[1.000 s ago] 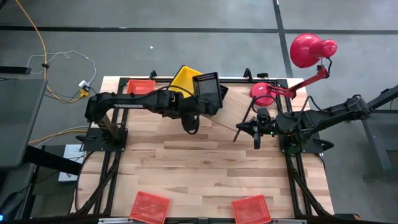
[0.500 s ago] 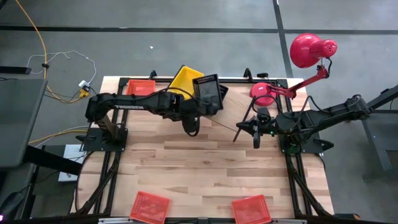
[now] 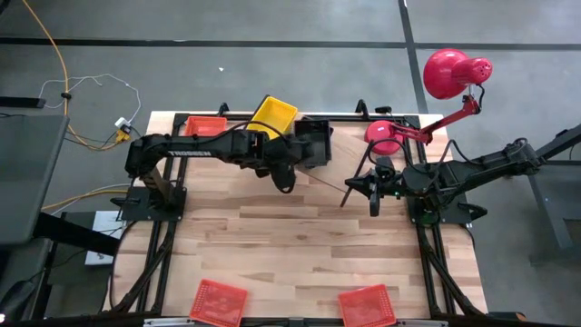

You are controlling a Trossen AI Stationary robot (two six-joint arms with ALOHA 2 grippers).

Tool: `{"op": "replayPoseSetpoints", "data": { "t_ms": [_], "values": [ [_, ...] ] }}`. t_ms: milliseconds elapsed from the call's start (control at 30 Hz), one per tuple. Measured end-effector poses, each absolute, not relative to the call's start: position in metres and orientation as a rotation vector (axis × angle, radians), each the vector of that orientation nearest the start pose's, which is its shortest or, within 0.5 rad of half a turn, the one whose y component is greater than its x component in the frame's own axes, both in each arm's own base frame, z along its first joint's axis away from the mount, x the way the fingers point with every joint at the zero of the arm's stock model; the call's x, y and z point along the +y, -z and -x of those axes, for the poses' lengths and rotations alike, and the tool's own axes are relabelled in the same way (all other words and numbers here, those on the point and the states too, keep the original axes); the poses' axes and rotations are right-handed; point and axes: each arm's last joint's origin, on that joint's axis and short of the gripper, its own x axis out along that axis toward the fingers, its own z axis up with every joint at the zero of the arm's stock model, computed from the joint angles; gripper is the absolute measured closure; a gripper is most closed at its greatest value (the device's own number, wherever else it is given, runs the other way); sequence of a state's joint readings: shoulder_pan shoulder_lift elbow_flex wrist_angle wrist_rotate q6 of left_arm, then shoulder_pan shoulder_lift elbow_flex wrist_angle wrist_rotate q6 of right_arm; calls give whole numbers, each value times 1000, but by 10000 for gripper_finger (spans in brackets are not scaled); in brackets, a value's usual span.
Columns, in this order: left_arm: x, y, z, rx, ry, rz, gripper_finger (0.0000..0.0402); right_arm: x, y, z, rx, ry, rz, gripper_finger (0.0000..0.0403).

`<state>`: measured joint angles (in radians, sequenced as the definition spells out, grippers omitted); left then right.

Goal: Stack baskets on shelf by color
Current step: Stack the black bin on top of the black bin on the shelf

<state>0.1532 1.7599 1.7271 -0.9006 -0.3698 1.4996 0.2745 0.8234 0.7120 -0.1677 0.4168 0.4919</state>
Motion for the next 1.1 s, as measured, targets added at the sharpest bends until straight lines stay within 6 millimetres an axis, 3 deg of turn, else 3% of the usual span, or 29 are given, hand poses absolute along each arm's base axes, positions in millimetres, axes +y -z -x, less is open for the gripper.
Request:
{"op": "replayPoseSetpoints", "data": {
  "t_ms": [333,800,1100],
  "values": [
    [67,-339,-368,1120,262,-1385,274,38,-303,-178,223,202,-391,403],
    [68,-345,-364,1189,108,-1358,277,38,-303,-178,223,202,-390,403],
    [64,-371,-343,1123,-13,-1265,277,38,-304,-178,215,206,-434,403]
  ]
}}
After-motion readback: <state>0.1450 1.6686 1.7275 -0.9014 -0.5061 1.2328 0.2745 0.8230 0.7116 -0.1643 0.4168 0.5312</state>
